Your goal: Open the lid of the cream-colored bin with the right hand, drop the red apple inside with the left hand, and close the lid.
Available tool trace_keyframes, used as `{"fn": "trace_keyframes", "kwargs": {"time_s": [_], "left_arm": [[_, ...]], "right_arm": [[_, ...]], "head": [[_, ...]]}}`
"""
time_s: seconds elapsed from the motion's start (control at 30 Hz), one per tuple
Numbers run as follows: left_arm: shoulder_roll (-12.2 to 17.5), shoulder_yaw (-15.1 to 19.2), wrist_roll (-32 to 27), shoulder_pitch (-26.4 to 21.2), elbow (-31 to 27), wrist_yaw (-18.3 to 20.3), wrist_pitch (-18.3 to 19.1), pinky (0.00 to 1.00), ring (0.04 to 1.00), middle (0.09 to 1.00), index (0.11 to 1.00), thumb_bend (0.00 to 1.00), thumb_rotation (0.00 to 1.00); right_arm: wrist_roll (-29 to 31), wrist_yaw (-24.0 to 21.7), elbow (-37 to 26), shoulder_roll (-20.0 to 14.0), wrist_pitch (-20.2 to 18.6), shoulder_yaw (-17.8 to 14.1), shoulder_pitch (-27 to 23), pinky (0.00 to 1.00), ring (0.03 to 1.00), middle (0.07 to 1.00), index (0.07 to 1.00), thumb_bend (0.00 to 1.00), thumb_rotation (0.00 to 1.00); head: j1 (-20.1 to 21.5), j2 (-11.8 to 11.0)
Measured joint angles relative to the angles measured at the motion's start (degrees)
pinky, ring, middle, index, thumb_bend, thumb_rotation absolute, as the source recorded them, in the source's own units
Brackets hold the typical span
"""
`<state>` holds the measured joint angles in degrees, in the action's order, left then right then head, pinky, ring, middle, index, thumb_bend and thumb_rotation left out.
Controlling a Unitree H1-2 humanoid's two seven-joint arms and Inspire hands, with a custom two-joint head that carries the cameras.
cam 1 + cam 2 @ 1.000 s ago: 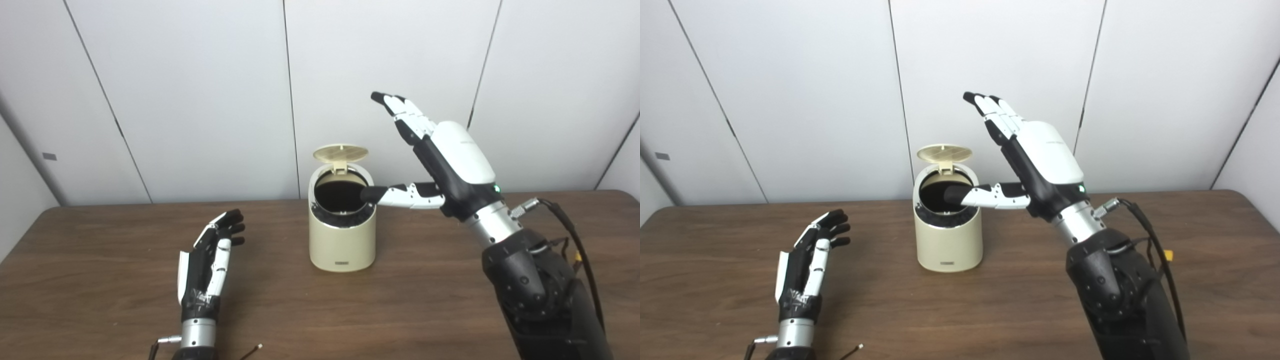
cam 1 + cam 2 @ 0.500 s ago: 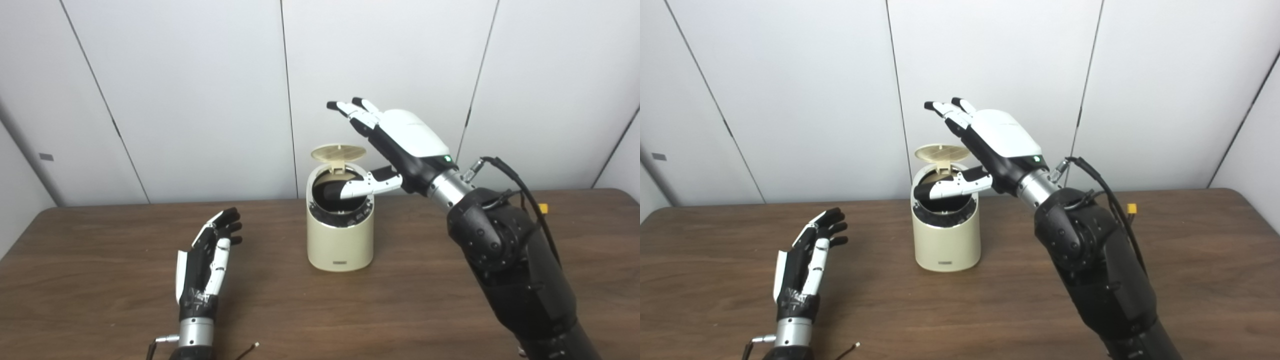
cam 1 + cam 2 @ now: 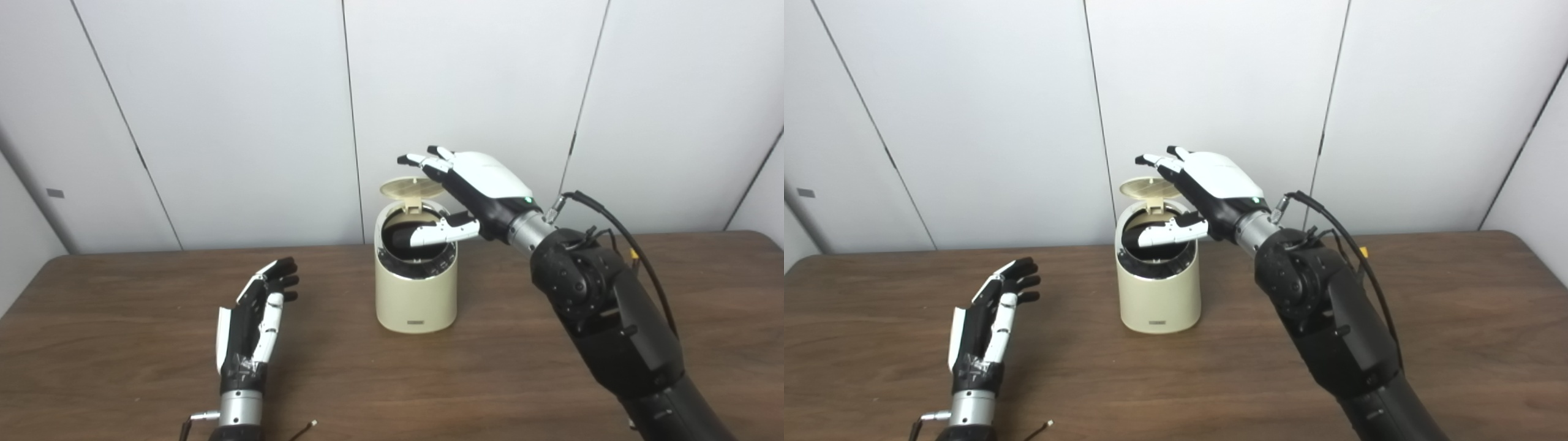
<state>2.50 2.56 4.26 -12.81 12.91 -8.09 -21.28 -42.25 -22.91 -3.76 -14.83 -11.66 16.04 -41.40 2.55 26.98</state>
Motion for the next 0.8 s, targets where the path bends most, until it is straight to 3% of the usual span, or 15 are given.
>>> {"fn": "trace_keyframes", "kwargs": {"time_s": [0.17, 0.47, 0.8], "left_arm": [[0.0, 0.0, 0.0, 0.0, 0.0, 0.2, 0.0, 0.68, 0.753, 0.775, 0.775, 0.33, 0.74], [0.0, 0.1, -0.3, 0.1, -0.2, 1.2, 0.0, 0.68, 0.759, 0.781, 0.780, 0.33, 0.74], [-0.3, 0.3, 0.0, 0.7, -1.2, 1.1, 0.5, 0.68, 0.751, 0.772, 0.774, 0.35, 0.75]], "right_arm": [[0.3, -0.1, -0.1, -0.2, -1.3, 0.0, 1.4, 1.00, 1.000, 0.909, 0.910, 0.95, 0.91], [0.4, 1.0, -3.3, 0.0, -1.8, -0.7, 4.2, 0.97, 0.923, 0.810, 0.790, 0.91, 0.89], [0.3, 1.4, -4.6, -0.2, -1.9, -0.8, 5.3, 0.93, 0.887, 0.790, 0.775, 0.90, 0.93]], "head": [[0.2, 0.1], [0.1, 0.5], [-0.4, 1.4]]}}
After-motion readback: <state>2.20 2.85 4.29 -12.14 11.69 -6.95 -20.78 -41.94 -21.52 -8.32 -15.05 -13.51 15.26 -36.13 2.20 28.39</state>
